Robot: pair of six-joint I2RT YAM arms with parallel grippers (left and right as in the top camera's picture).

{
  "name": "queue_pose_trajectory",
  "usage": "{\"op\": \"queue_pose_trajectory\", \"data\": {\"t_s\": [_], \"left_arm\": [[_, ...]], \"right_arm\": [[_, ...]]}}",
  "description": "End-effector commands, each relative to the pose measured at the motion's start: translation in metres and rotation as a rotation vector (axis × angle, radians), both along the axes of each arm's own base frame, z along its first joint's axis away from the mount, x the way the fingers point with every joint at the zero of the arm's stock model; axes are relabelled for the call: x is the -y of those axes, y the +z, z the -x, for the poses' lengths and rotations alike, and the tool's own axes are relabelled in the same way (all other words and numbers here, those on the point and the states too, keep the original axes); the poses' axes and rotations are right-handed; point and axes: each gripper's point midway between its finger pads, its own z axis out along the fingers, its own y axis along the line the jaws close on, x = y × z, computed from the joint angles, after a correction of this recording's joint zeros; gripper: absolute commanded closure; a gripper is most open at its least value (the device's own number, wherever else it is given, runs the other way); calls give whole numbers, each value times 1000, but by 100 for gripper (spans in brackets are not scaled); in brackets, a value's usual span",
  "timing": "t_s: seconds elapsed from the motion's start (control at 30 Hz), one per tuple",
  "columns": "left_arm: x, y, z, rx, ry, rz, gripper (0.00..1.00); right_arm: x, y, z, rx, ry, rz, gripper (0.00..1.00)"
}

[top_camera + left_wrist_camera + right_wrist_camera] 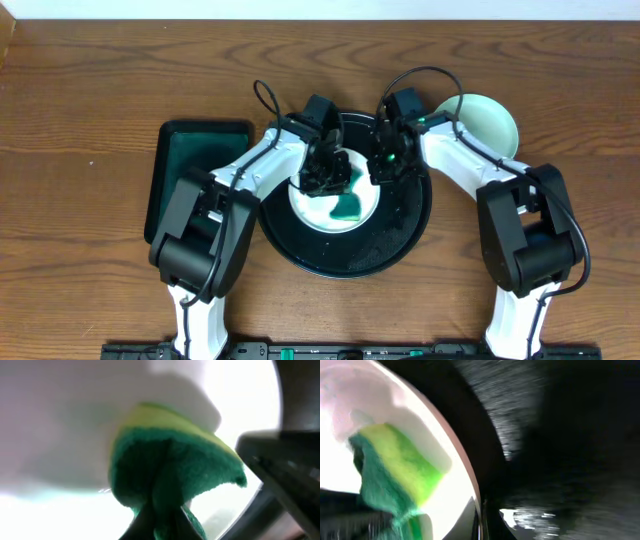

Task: Clean dirty plates on tray and stack at the side
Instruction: 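Scrub the last plate with the sponge while the right gripper holds it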

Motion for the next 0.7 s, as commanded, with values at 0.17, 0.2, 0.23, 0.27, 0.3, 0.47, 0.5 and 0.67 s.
{"op": "queue_pose_trajectory", "data": {"t_s": [0.17, 0.2, 0.23, 0.27, 0.3, 0.47, 0.5, 0.67], "left_arm": [[-150, -38, 5, -15, 150, -656, 93], [-157, -37, 6, -14, 169, -687, 93], [-163, -35, 6, -12, 187, -719, 93], [-169, -33, 6, -7, 200, -751, 93], [-174, -31, 5, 0, 213, -783, 93], [-166, -34, 5, -9, 211, -739, 93], [-153, -37, 6, -26, 184, -664, 93], [-67, -37, 11, -89, 49, -192, 93]], "right_arm": [[5, -10, 7, -25, -4, 30, 99], [5, -10, 7, -25, -5, 30, 99], [5, -10, 7, -25, -5, 30, 99], [5, -10, 7, -27, -9, 30, 99], [5, -10, 7, -27, -11, 30, 99], [6, -11, 9, -36, -10, 34, 99], [6, -11, 9, -36, -10, 34, 99], [6, -11, 9, -36, -10, 34, 99]]}}
